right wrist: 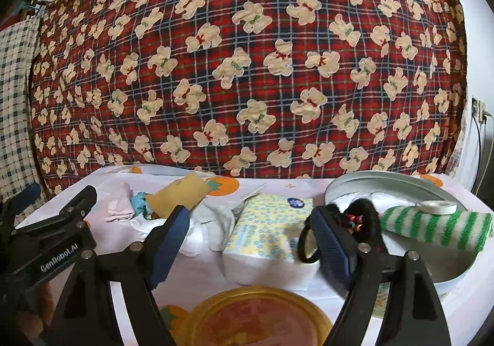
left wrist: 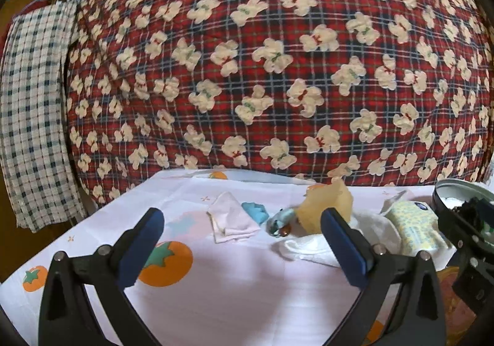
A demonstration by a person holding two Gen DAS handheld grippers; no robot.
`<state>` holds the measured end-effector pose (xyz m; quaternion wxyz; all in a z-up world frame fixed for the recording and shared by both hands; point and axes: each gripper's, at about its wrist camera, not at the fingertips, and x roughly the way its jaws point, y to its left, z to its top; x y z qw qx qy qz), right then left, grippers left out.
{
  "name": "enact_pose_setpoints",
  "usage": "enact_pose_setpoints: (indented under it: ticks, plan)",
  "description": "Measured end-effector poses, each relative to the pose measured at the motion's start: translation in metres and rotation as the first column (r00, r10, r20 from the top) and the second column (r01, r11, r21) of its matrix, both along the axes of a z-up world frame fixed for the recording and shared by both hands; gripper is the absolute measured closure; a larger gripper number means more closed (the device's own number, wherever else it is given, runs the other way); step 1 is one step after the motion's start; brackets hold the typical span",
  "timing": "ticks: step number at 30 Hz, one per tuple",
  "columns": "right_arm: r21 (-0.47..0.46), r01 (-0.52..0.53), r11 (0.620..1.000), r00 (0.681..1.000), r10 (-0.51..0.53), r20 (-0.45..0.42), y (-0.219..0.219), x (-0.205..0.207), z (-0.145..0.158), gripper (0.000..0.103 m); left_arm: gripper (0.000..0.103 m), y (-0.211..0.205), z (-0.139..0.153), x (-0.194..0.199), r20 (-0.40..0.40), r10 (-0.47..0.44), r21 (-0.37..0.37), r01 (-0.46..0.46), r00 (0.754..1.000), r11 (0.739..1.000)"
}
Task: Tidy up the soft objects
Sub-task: 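Grasp the white towel beside the yellow sponge with the right tool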
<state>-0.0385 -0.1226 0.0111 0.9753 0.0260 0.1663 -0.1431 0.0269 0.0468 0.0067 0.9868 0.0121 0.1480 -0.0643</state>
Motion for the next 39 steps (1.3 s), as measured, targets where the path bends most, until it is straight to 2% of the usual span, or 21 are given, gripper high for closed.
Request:
enact_pose_setpoints:
  ticks: [5, 9, 13, 22, 26, 30, 34, 39]
  plan:
    - [0.019, -0.008, 1.000, 1.000, 0.008, -0.018, 0.005, 0.004, -0.002, 0.020, 0.000, 0.016, -0.003, 0.011, -0.036, 0.023, -0.028, -0.024, 0.999, 0.999]
    - [0.061, -0.009, 0.998, 1.000, 0.010, -0.019, 0.006, 0.003, -0.002, 0.020, 0.000, 0.030, -0.004, 0.019, -0.049, 0.070, -0.024, -0.072, 0.996, 0.997]
    - [0.082, -0.038, 0.996, 0.998, 0.041, -0.039, 0.014, 0.009, -0.005, 0.021, 0.000, 0.050, -0.007, 0.030, -0.079, 0.117, -0.053, -0.122, 0.990, 0.991]
    - [0.100, -0.124, 0.987, 0.984, 0.135, -0.116, 0.049, 0.045, -0.011, 0.021, 0.000, 0.083, -0.013, 0.048, -0.129, 0.249, -0.047, -0.257, 0.960, 0.965]
    - [0.127, -0.131, 0.983, 0.961, 0.158, -0.227, 0.062, 0.085, -0.021, 0.021, 0.000, 0.093, -0.015, 0.051, -0.146, 0.297, -0.050, -0.307, 0.944, 0.950]
    - [0.133, -0.105, 0.986, 0.939, 0.142, -0.315, 0.065, 0.116, -0.035, 0.020, 0.000, 0.098, -0.015, 0.050, -0.148, 0.313, -0.057, -0.324, 0.938, 0.944]
    - [0.175, -0.083, 0.981, 0.890, 0.152, -0.431, 0.065, 0.149, -0.055, 0.021, 0.000, 0.099, -0.014, 0.050, -0.146, 0.318, -0.055, -0.329, 0.937, 0.943]
    - [0.194, -0.067, 0.979, 0.861, 0.155, -0.484, 0.070, 0.171, -0.064, 0.021, 0.000, 0.100, -0.014, 0.050, -0.150, 0.325, -0.059, -0.336, 0.934, 0.940]
